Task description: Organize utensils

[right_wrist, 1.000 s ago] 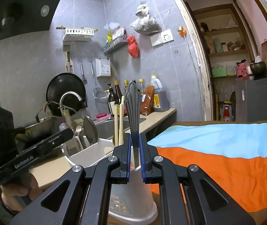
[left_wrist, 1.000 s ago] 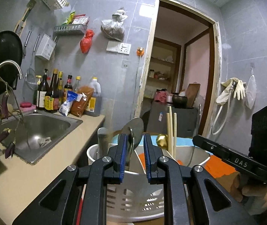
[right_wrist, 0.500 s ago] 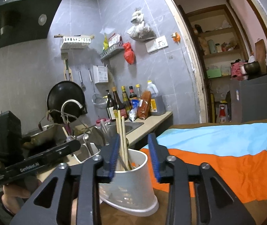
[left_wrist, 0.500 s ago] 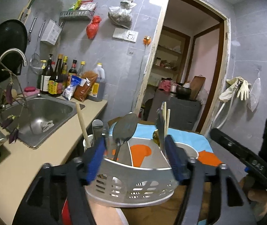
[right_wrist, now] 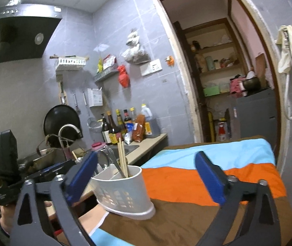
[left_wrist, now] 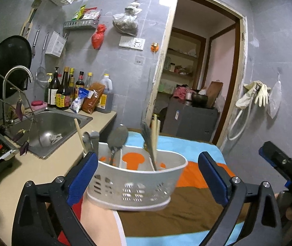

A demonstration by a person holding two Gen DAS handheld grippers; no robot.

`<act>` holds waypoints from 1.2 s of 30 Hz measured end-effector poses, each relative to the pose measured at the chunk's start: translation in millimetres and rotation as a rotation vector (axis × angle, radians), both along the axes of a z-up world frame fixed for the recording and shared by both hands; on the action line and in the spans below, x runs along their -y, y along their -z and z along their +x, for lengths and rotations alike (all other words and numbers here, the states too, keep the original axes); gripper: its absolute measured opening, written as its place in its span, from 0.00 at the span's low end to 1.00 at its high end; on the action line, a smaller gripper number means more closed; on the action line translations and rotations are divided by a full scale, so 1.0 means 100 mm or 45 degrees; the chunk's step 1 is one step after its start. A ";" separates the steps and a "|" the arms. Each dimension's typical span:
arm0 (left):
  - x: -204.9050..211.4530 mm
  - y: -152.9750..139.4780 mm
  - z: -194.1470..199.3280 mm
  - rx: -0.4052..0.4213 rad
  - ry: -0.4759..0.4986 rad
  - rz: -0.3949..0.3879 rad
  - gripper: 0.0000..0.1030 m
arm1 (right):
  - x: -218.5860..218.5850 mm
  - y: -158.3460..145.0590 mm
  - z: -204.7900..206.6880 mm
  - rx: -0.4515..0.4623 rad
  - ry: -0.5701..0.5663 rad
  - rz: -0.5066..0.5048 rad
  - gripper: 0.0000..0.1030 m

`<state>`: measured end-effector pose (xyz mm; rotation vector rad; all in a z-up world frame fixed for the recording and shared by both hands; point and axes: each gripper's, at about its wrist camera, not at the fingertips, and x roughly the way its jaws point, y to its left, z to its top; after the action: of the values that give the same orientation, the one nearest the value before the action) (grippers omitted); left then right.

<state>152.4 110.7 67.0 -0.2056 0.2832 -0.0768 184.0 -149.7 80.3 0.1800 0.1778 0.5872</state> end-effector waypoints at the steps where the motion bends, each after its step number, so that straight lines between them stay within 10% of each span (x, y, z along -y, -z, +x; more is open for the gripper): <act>1: 0.04 0.00 -0.04 -0.006 0.002 0.008 0.93 | 0.05 -0.01 -0.06 0.003 0.014 -0.002 1.00; 36: 0.62 0.56 -1.01 0.134 -0.157 0.230 0.94 | 0.32 0.54 -1.12 0.110 0.420 -0.280 1.00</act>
<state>51.6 49.1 11.0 -0.0388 0.1711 0.0598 72.3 -181.7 26.1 -0.0301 0.1241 0.2439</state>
